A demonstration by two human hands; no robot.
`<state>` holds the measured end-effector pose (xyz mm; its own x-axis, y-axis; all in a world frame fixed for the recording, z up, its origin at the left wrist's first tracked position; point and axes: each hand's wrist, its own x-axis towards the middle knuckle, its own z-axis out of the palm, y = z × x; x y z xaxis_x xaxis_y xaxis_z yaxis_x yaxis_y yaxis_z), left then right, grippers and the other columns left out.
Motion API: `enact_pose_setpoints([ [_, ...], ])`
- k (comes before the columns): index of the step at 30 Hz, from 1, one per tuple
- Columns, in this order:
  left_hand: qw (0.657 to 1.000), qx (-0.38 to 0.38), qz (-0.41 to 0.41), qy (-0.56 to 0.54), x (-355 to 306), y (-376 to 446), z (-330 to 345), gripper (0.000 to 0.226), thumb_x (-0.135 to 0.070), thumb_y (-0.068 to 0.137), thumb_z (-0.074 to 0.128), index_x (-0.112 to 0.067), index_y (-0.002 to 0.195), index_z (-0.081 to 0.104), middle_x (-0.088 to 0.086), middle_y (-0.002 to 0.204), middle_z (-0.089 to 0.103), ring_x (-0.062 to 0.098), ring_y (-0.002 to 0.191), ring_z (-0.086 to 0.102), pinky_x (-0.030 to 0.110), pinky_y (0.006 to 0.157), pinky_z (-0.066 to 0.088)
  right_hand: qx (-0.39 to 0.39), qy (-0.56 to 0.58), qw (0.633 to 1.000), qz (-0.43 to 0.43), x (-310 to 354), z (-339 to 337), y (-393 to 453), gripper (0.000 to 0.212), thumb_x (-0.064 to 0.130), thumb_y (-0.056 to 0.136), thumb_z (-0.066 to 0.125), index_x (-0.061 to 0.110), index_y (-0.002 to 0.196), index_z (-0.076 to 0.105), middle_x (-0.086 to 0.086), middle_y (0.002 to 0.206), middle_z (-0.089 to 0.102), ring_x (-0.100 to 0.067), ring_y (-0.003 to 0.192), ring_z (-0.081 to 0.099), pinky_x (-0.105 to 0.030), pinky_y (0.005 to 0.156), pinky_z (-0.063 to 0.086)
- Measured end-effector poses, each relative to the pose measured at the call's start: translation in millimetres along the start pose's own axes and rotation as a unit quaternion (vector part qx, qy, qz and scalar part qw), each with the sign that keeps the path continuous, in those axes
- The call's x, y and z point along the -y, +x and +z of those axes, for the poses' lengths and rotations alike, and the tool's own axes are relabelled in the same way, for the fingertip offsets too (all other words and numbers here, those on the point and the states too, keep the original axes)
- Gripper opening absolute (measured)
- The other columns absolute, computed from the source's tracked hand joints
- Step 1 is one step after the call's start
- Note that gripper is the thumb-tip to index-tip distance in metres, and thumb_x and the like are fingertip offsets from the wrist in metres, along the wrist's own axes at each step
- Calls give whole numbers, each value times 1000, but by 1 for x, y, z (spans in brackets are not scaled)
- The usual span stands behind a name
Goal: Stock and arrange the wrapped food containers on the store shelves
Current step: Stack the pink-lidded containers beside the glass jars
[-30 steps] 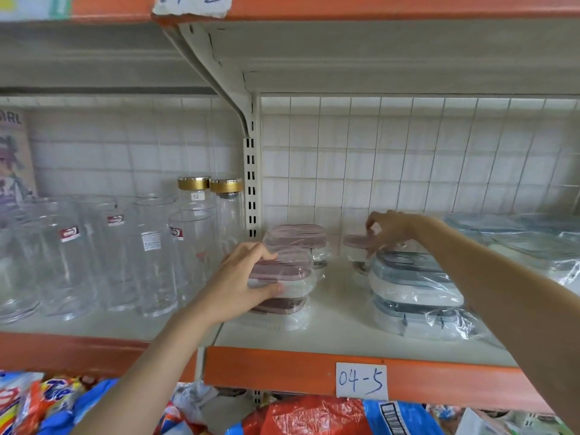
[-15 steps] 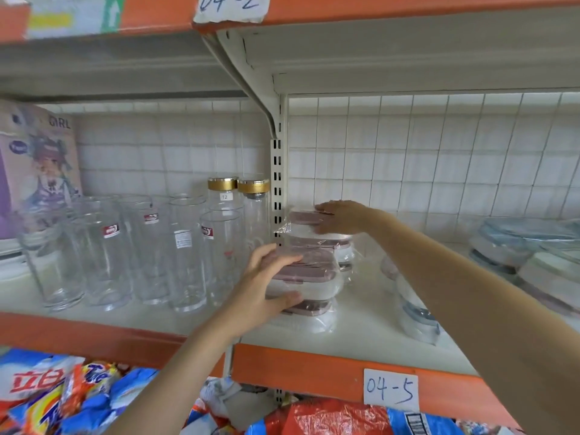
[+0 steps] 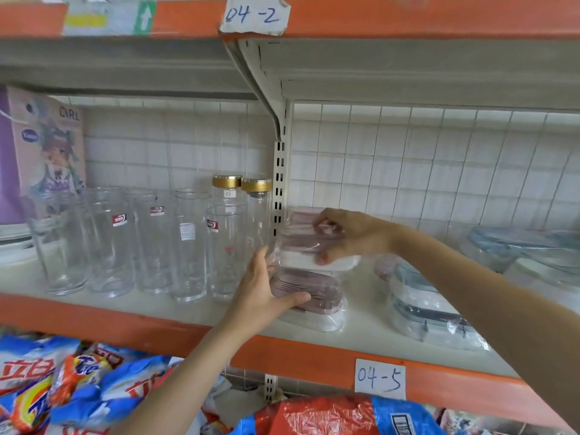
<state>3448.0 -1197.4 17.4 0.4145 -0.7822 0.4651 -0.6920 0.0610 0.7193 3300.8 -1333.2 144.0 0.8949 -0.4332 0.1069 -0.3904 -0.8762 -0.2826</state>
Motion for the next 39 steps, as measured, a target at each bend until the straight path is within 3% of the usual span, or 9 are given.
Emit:
enact_pose_setpoints([
  [5, 1000, 7, 15, 0, -2, 2, -2, 101, -68, 58, 68, -30, 143, 29, -21, 128, 40, -5, 116, 41, 2, 84, 31, -118, -18, 993, -4, -2, -33, 29, 68, 41, 74, 75, 17, 128, 42, -7, 120, 50, -26, 107, 49, -34, 92, 41],
  [10, 994, 54, 60, 74, 6, 0, 3, 62, -71, 65, 64, -40, 118, 58, -26, 124, 39, -9, 122, 35, 15, 100, 29, -188, 15, 981, 37, -22, -44, 65, 70, 43, 75, 74, 17, 131, 40, -11, 129, 43, -31, 117, 41, -46, 100, 38],
  [17, 994, 48, 66, 78, 8, 4, 3, 48, -76, 62, 60, -52, 104, 55, -35, 117, 37, -19, 118, 29, 3, 90, 24, -125, -72, 985, 97, -57, -40, 84, 62, 49, 83, 63, 32, 138, 39, -5, 143, 33, -28, 132, 25, -42, 107, 21],
  [21, 995, 50, 56, 70, 2, 3, 1, 43, -76, 63, 58, -53, 98, 55, -35, 113, 39, -17, 116, 34, -1, 91, 24, -127, 57, 983, 122, -70, -26, 85, 61, 39, 87, 62, 38, 141, 36, -10, 145, 24, -32, 136, 24, -43, 112, 26],
  [26, 995, 36, 39, 86, -9, 22, 1, 60, -71, 78, 49, -24, 115, 58, -14, 118, 49, 3, 115, 46, 22, 98, 35, -145, 197, 959, 142, -81, -21, 71, 81, 44, 79, 71, 35, 145, 25, -14, 150, 21, -34, 133, 30, -45, 104, 36],
  [30, 996, -11, -4, 94, -25, 71, 12, 58, -44, 94, 49, -12, 141, 35, 1, 147, 33, 13, 132, 35, 23, 103, 24, -123, 333, 924, 141, -87, -2, 55, 80, 40, 83, 67, 40, 145, 17, -9, 145, 36, -28, 111, 51, -40, 83, 50],
  [33, 995, 7, -95, -4, -36, 101, 24, 61, -38, 98, 45, -14, 148, 21, 2, 154, 25, 19, 137, 31, 34, 109, 26, -170, 338, 916, 134, -87, -3, 51, 72, 33, 82, 71, 36, 141, 30, -7, 114, 59, -17, 74, 59, -36, 76, 57],
  [36, 991, -41, -106, -71, -35, 112, 32, 46, -29, 98, 48, -17, 140, 35, -1, 135, 45, 9, 107, 43, 27, 88, 33, -176, 321, 922, 128, -86, -12, 50, 65, 33, 78, 75, 35, 132, 40, -3, 98, 61, -20, 64, 63, -31, 69, 59],
  [39, 990, -108, -85, -27, -26, 111, 33, 33, -23, 94, 55, -10, 123, 44, -2, 115, 47, 8, 95, 44, 18, 78, 32, -183, 284, 934, 118, -82, -9, 47, 59, 35, 76, 76, 38, 125, 43, -1, 88, 63, -18, 59, 65, -24, 59, 58],
])
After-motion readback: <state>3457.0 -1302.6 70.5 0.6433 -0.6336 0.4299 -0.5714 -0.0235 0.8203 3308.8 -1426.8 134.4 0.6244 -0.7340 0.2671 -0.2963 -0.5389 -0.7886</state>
